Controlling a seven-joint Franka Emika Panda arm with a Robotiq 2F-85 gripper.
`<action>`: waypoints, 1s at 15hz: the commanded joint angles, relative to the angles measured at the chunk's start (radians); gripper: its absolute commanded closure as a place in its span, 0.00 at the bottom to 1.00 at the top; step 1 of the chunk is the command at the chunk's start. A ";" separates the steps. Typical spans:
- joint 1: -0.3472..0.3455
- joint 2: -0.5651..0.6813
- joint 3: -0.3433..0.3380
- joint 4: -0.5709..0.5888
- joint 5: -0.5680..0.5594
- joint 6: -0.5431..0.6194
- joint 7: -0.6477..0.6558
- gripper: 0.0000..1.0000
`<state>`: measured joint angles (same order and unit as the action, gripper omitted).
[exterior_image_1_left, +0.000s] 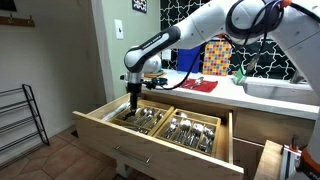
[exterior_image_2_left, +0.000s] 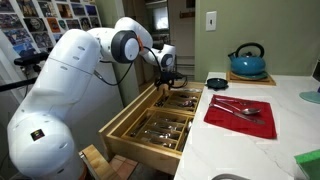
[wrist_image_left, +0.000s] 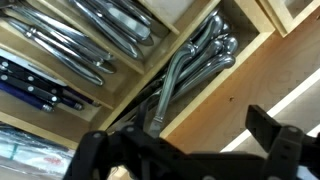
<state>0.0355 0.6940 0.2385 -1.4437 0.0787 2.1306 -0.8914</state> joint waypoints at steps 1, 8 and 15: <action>-0.004 0.072 0.020 0.088 0.012 -0.042 -0.070 0.00; -0.003 0.169 0.032 0.203 0.018 -0.091 -0.158 0.00; 0.006 0.280 0.038 0.345 0.036 -0.169 -0.206 0.00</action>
<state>0.0360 0.9048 0.2697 -1.1944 0.0975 2.0200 -1.0657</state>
